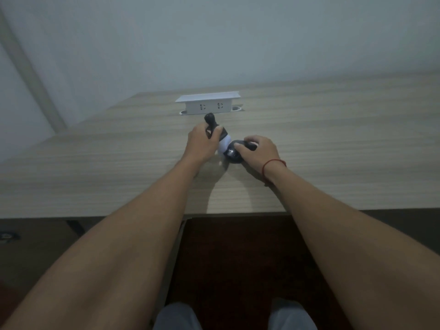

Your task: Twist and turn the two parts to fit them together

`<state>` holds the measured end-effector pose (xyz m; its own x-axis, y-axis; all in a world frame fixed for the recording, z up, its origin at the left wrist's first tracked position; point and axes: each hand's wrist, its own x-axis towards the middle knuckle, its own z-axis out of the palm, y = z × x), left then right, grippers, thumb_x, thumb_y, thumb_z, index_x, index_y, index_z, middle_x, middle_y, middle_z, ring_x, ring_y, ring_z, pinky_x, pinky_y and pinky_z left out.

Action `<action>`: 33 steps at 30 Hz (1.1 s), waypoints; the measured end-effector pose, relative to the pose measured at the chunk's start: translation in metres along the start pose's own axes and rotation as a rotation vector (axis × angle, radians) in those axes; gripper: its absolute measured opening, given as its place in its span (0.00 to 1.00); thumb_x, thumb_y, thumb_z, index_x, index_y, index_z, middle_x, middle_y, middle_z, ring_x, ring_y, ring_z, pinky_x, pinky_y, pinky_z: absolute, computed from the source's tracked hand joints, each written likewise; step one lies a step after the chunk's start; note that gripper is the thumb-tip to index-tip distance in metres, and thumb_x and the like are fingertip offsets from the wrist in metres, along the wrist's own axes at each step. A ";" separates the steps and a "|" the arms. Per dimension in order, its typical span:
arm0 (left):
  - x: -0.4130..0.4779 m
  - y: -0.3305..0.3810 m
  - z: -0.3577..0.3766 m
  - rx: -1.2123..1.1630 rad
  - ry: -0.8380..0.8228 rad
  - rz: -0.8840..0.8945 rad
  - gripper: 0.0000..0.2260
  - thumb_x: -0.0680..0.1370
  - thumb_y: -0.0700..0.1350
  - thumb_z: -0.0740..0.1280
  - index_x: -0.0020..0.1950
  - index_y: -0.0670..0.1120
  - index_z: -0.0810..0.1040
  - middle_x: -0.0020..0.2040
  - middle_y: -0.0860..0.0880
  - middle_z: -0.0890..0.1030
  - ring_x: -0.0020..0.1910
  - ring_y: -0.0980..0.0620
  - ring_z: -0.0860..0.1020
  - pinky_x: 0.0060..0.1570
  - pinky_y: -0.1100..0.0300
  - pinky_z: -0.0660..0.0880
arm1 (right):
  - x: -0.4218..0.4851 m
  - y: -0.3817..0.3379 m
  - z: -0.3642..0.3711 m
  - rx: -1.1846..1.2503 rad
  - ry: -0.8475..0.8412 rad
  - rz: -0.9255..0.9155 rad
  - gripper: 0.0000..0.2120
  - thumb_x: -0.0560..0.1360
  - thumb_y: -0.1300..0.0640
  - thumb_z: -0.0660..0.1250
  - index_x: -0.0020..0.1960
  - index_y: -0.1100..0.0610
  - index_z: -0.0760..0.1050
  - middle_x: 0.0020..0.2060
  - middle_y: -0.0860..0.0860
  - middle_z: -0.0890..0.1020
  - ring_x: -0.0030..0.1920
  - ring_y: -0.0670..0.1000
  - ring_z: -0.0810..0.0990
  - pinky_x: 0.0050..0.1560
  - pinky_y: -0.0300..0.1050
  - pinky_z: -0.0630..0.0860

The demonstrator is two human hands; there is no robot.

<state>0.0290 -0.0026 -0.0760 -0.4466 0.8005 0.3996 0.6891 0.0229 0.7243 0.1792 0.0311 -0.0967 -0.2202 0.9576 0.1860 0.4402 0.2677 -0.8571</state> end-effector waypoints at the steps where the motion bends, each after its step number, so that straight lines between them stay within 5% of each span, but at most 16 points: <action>1: 0.000 -0.001 0.003 0.015 -0.027 0.006 0.14 0.79 0.50 0.63 0.48 0.39 0.77 0.40 0.44 0.78 0.44 0.42 0.77 0.39 0.60 0.66 | -0.001 -0.001 0.002 -0.034 0.008 -0.004 0.31 0.62 0.34 0.67 0.60 0.49 0.76 0.61 0.52 0.77 0.61 0.54 0.75 0.61 0.53 0.74; 4: 0.003 -0.014 0.006 0.163 -0.092 -0.063 0.18 0.78 0.52 0.62 0.57 0.38 0.77 0.54 0.38 0.81 0.52 0.39 0.79 0.44 0.56 0.71 | -0.003 -0.001 0.005 -0.076 -0.020 -0.005 0.39 0.56 0.28 0.67 0.62 0.48 0.73 0.61 0.52 0.75 0.60 0.54 0.74 0.59 0.57 0.76; 7: 0.002 -0.007 0.006 0.008 0.004 -0.044 0.16 0.79 0.51 0.62 0.54 0.38 0.78 0.48 0.41 0.80 0.48 0.41 0.78 0.43 0.58 0.69 | -0.002 -0.002 0.004 -0.057 -0.060 -0.011 0.34 0.61 0.36 0.71 0.63 0.48 0.73 0.61 0.50 0.76 0.59 0.53 0.75 0.61 0.57 0.75; 11: 0.000 0.006 0.009 -0.119 -0.051 -0.038 0.12 0.79 0.50 0.62 0.47 0.41 0.77 0.44 0.41 0.81 0.46 0.40 0.81 0.46 0.51 0.79 | -0.003 -0.004 0.004 -0.074 -0.086 -0.026 0.24 0.59 0.35 0.68 0.53 0.43 0.77 0.52 0.47 0.81 0.53 0.52 0.78 0.58 0.58 0.75; 16: 0.006 0.003 0.001 0.055 0.000 -0.036 0.16 0.79 0.50 0.62 0.48 0.36 0.78 0.46 0.36 0.81 0.46 0.38 0.80 0.40 0.53 0.74 | -0.006 -0.004 0.002 -0.086 -0.106 -0.030 0.32 0.65 0.39 0.69 0.67 0.49 0.71 0.63 0.51 0.77 0.62 0.55 0.74 0.64 0.58 0.72; 20: 0.005 0.010 0.004 0.003 -0.049 0.027 0.14 0.79 0.49 0.63 0.40 0.40 0.76 0.39 0.41 0.80 0.40 0.41 0.80 0.39 0.53 0.76 | -0.008 -0.006 -0.001 -0.129 -0.144 -0.056 0.24 0.61 0.36 0.67 0.54 0.44 0.77 0.52 0.49 0.81 0.54 0.54 0.78 0.59 0.58 0.74; 24: 0.008 0.001 0.008 0.167 -0.011 -0.014 0.15 0.78 0.50 0.64 0.48 0.37 0.78 0.47 0.37 0.80 0.47 0.38 0.79 0.41 0.56 0.71 | -0.011 -0.006 -0.004 -0.126 -0.152 -0.069 0.26 0.68 0.44 0.71 0.62 0.54 0.74 0.59 0.53 0.79 0.60 0.56 0.75 0.64 0.57 0.71; 29: 0.003 0.006 0.013 -0.129 0.055 -0.033 0.16 0.77 0.51 0.64 0.46 0.38 0.80 0.44 0.41 0.83 0.45 0.42 0.81 0.44 0.51 0.79 | -0.009 -0.008 -0.005 -0.121 -0.166 -0.048 0.24 0.66 0.41 0.69 0.58 0.49 0.75 0.55 0.50 0.80 0.56 0.54 0.77 0.61 0.57 0.73; 33: 0.003 0.002 0.017 -0.007 0.130 -0.093 0.16 0.79 0.49 0.64 0.53 0.35 0.80 0.52 0.37 0.82 0.52 0.40 0.80 0.45 0.58 0.70 | -0.009 -0.008 -0.006 -0.075 -0.142 -0.030 0.34 0.61 0.38 0.68 0.64 0.51 0.73 0.59 0.51 0.78 0.59 0.54 0.76 0.62 0.56 0.73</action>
<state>0.0384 0.0102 -0.0824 -0.5787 0.7109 0.3996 0.6377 0.0890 0.7651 0.1828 0.0205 -0.0885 -0.3524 0.9258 0.1364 0.4941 0.3079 -0.8130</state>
